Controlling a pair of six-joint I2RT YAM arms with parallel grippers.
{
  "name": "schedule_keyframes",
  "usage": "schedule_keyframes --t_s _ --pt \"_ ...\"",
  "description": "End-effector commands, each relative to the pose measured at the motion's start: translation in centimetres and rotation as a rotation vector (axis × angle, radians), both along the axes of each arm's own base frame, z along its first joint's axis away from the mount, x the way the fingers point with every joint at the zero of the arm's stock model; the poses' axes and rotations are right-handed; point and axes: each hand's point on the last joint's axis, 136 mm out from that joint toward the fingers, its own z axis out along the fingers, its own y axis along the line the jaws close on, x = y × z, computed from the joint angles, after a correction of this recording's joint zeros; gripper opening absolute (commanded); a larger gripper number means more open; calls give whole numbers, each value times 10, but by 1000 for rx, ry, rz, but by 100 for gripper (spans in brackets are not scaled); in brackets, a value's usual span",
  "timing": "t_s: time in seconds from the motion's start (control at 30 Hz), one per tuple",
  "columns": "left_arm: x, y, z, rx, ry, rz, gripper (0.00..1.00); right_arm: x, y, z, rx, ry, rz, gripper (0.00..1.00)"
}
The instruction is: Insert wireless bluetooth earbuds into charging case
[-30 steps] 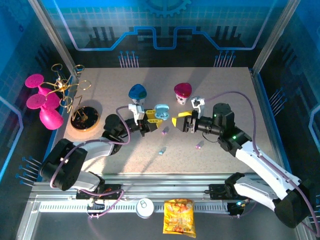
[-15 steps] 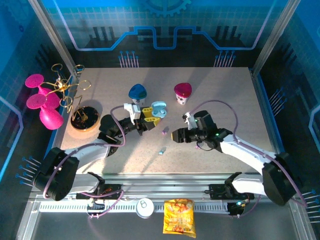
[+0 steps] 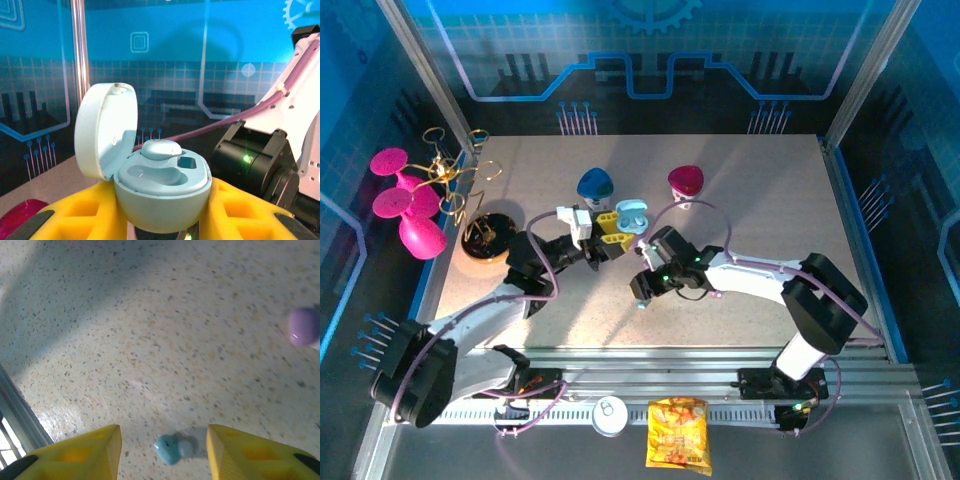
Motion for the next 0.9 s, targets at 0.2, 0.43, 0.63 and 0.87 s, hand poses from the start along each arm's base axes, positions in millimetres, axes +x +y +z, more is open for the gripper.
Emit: schedule_keyframes --t_s 0.2,0.43,0.63,0.87 --pt "-17 6 39 16 -83 1 23 -19 -1 -30 -417 -125 260 41" --pt "-17 7 35 36 -77 11 23 -30 0 -37 -597 -152 339 37" --pt "-14 4 32 41 -66 6 24 -34 -5 -42 -680 -131 349 35" --pt "-13 4 31 38 -62 3 23 -32 -5 -46 -695 -129 337 32"
